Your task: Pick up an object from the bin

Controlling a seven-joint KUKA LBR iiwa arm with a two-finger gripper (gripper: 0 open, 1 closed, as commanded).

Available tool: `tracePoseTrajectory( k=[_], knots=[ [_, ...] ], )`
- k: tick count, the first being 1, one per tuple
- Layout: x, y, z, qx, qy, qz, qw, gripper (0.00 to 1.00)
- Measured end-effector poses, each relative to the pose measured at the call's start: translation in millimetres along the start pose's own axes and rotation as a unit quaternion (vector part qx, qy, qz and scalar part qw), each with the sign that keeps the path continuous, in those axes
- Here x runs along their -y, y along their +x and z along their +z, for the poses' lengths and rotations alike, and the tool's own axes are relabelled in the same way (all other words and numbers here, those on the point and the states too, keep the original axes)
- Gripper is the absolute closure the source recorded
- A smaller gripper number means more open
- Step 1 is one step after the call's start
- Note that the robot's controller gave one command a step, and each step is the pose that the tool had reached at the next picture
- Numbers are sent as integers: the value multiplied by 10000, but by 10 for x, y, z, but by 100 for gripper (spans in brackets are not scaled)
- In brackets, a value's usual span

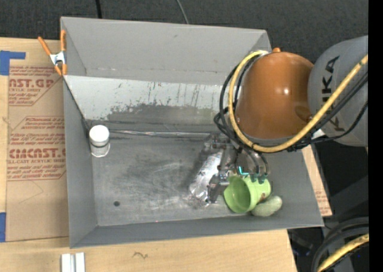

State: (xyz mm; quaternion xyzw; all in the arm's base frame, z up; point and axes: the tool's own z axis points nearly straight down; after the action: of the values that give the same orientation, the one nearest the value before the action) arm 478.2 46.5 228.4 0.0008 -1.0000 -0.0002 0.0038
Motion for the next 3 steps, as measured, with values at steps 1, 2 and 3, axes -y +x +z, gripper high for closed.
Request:
tracePoseTrajectory(
  k=[1,2,3],
  knots=[
    [3,-16,-40,41,-3,5,10000,0],
    [384,-282,720,71,4,-319,9995,0],
    [824,-444,1230,76,0,-1899,9818,0]
  ],
)
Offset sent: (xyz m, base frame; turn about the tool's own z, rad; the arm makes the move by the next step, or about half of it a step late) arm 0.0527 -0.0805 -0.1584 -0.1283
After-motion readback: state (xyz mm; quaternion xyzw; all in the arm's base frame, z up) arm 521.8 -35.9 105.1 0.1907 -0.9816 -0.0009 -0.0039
